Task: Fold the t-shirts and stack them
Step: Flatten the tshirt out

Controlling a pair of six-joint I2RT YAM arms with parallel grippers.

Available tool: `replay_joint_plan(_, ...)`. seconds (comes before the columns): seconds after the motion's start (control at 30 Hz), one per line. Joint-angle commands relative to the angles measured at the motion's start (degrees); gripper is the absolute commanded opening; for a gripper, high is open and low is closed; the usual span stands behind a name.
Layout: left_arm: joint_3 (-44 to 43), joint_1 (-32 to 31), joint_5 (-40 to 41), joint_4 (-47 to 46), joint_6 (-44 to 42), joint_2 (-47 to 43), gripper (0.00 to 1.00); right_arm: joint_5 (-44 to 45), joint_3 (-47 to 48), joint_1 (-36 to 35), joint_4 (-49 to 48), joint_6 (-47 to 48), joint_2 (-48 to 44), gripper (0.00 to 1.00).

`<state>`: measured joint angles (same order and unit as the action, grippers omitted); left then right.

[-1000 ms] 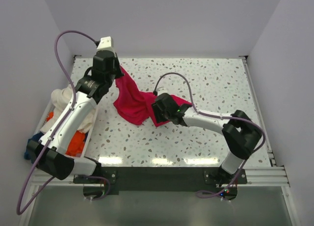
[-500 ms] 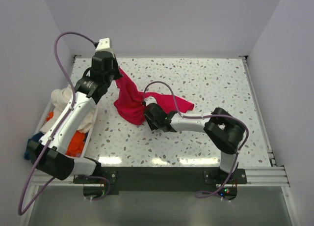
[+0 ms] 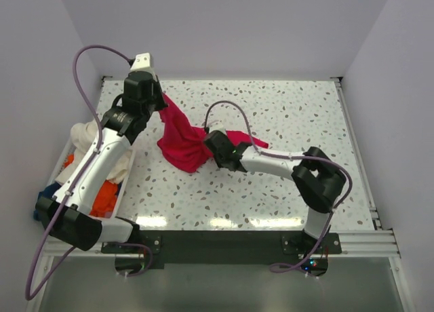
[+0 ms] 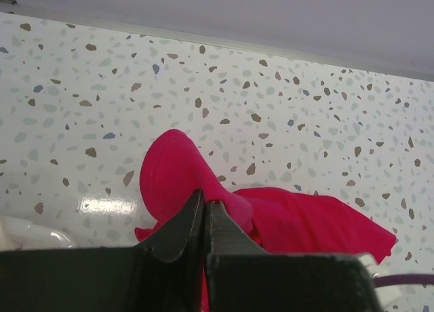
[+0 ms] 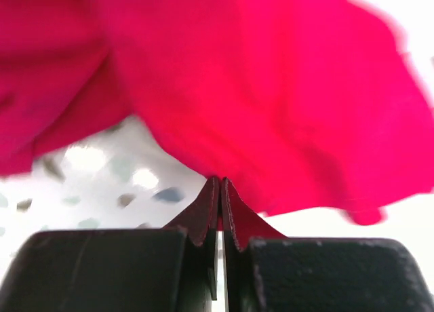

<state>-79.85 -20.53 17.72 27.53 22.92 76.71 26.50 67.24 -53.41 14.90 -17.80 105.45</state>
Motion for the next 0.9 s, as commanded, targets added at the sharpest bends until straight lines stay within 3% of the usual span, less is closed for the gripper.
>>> replay_joint_plan(0.0, 0.5, 0.5, -1.3, -1.2, -1.4, -3.0, 0.0, 1.2, 7.2, 9.0, 4.9, 1.9, -8.5, 0.0)
replay_joint_plan(0.27, 5.1, 0.5, -0.8, 0.9, -1.3, -5.9, 0.0, -0.9, 34.3, 26.9, 12.5, 8.2, 0.6, 0.0)
replay_joint_plan(0.5, 9.2, 0.5, -0.4, 2.7, -1.2, -9.7, 0.0, -2.9, 53.6, 33.5, 16.5, 6.7, 16.2, 0.0)
replay_joint_plan(0.6, 10.2, 0.5, -0.6, 3.1, -1.3, -10.2, 0.0, -3.0, 60.0, 34.0, 19.3, 6.2, 22.2, 0.2)
replay_joint_plan(0.7, 11.2, 0.5, -1.7, 2.8, -1.3, -10.6, 0.0, -2.8, 59.3, 34.1, 20.6, 5.8, 22.0, 0.51)
replay_joint_plan(0.8, 12.3, 0.5, -2.8, 2.2, -1.2, -10.6, 0.0, -2.4, 53.7, 34.1, 20.1, 3.8, 15.9, 0.64)
replay_joint_plan(0.87, 13.1, 0.5, -3.5, 1.9, -1.1, -11.0, 0.0, -1.6, 45.2, 34.1, 19.0, 1.5, 8.9, 0.64)
